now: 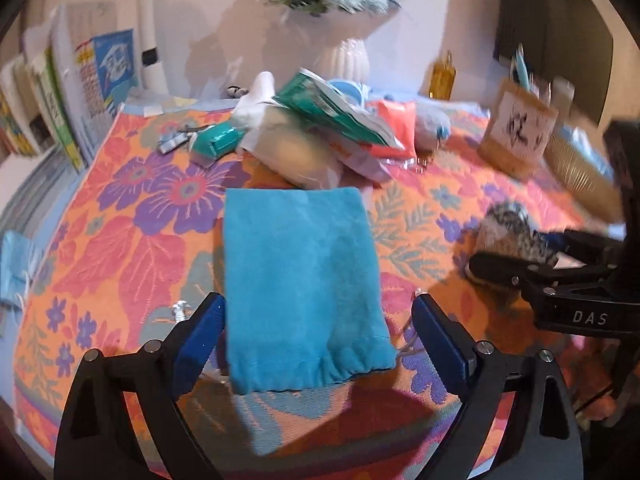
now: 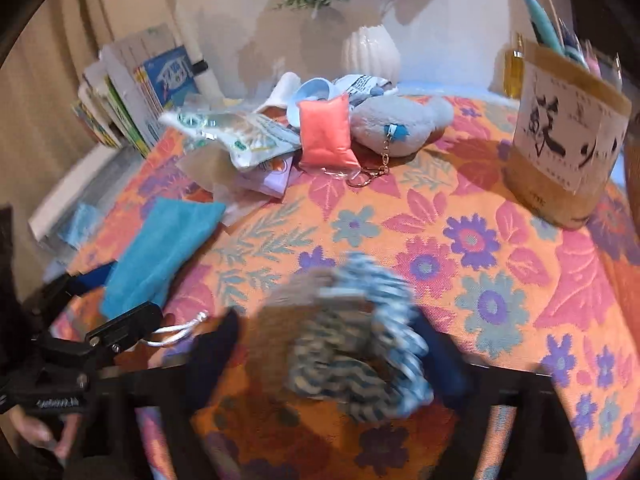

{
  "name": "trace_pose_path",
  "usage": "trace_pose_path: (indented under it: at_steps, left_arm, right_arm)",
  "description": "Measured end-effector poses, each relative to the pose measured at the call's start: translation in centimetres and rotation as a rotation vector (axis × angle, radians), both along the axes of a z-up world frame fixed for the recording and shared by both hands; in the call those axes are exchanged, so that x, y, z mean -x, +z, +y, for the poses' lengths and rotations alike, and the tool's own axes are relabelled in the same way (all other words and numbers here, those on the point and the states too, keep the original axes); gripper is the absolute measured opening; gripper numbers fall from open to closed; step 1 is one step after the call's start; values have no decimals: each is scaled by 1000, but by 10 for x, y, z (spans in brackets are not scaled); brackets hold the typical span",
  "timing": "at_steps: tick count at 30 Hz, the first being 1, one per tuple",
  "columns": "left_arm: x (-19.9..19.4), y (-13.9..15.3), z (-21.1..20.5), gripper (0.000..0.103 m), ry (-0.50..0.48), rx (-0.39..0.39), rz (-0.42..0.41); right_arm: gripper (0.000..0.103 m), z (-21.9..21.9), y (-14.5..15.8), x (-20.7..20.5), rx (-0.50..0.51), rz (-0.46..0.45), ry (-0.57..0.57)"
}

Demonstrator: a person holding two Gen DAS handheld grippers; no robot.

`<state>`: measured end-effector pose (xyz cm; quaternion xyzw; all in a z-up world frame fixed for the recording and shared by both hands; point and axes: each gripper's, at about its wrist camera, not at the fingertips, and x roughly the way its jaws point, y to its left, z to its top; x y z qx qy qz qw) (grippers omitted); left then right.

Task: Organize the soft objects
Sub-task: 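Lift teal pouch with left tool while right tool lifts scrunchie, then carry pouch with left tool onto glass plate while right tool drops scrunchie there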

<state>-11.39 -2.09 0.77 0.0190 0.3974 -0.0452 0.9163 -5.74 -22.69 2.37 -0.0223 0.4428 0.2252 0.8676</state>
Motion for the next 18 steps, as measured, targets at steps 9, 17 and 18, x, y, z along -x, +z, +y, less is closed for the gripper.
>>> trace_pose_path:
  at_steps: [9, 17, 18]
  left_arm:
    - [9, 19, 11, 14, 32, 6, -81]
    - [16, 87, 4, 14, -107, 254, -216]
    - [17, 95, -2, 14, -124, 254, -231]
  right_arm:
    - [51, -13, 12, 11, -78, -50, 9]
    - [51, -54, 65, 22, -179, -172, -71]
    - [51, -60, 74, 23, -182, -195, -86]
